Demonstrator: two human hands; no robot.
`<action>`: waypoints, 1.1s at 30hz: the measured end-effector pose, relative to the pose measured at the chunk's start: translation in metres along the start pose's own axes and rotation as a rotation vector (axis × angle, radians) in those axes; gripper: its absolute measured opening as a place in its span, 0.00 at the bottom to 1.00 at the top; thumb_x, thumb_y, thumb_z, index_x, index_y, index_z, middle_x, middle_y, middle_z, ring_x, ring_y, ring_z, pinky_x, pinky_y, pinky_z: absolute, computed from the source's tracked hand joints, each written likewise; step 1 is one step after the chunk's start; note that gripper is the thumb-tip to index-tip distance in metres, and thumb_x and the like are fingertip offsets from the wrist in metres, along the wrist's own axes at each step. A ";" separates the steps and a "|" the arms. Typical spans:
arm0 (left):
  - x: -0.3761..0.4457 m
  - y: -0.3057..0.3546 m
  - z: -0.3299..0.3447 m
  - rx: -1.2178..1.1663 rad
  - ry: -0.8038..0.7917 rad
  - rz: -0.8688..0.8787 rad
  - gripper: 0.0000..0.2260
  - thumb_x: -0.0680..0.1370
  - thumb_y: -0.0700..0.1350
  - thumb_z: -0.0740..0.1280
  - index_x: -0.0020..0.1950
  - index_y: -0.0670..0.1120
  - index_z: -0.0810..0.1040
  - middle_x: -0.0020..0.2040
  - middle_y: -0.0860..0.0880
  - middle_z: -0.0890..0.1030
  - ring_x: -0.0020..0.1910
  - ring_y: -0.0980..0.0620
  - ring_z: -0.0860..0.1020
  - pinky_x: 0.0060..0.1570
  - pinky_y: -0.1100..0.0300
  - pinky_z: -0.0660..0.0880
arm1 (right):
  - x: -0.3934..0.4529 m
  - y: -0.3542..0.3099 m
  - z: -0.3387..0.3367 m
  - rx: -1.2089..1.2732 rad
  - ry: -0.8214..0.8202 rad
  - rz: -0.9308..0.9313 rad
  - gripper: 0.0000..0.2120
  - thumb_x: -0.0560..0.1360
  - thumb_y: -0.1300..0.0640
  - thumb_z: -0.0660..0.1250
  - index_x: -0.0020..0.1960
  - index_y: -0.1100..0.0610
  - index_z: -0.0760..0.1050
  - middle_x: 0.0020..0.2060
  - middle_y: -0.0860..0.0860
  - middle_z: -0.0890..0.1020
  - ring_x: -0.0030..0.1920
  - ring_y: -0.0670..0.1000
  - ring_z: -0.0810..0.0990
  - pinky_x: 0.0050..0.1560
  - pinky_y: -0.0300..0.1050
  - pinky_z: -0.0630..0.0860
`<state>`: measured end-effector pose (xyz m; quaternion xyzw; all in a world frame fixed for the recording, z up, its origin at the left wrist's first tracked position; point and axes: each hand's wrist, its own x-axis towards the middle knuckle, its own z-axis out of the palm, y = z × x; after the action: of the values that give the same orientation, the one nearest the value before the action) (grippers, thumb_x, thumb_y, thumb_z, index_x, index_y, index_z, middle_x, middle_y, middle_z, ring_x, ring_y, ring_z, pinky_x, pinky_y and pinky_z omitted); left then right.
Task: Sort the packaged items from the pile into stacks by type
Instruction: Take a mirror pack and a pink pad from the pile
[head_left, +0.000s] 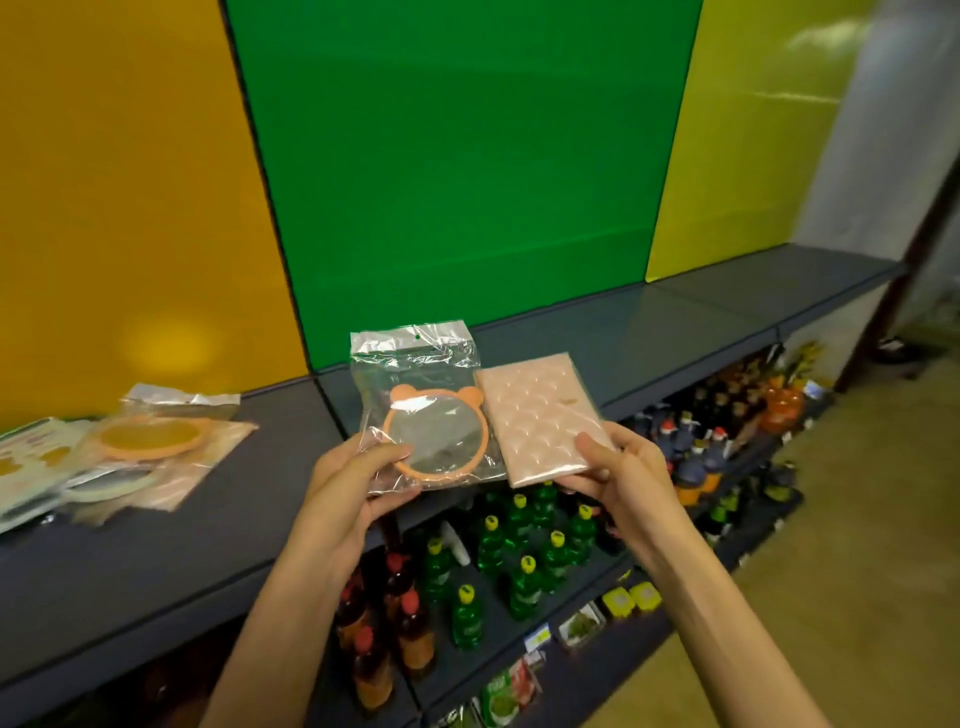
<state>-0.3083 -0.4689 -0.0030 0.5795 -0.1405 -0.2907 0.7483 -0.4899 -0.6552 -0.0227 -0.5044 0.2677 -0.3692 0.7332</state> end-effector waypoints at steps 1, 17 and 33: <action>0.003 -0.005 0.016 0.007 -0.008 -0.008 0.07 0.74 0.35 0.71 0.50 0.42 0.83 0.40 0.46 0.85 0.37 0.53 0.83 0.36 0.59 0.81 | 0.005 -0.004 -0.015 0.005 0.013 -0.002 0.08 0.79 0.66 0.64 0.57 0.67 0.76 0.49 0.62 0.85 0.44 0.55 0.86 0.39 0.45 0.83; 0.131 -0.061 0.224 0.093 -0.014 0.001 0.10 0.73 0.33 0.71 0.54 0.37 0.81 0.37 0.44 0.82 0.32 0.55 0.81 0.32 0.63 0.80 | 0.188 -0.057 -0.175 -0.075 0.054 -0.006 0.06 0.79 0.65 0.64 0.54 0.67 0.77 0.31 0.51 0.83 0.32 0.48 0.83 0.29 0.40 0.80; 0.259 -0.088 0.338 0.254 0.103 -0.082 0.08 0.77 0.39 0.71 0.55 0.44 0.79 0.35 0.47 0.80 0.32 0.53 0.78 0.36 0.59 0.77 | 0.442 -0.101 -0.265 -0.103 0.039 0.167 0.11 0.78 0.68 0.65 0.58 0.71 0.75 0.44 0.61 0.84 0.40 0.53 0.86 0.36 0.42 0.83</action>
<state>-0.3122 -0.9037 -0.0215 0.6888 -0.1137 -0.2711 0.6626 -0.4621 -1.1798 -0.0294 -0.5102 0.3416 -0.3022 0.7292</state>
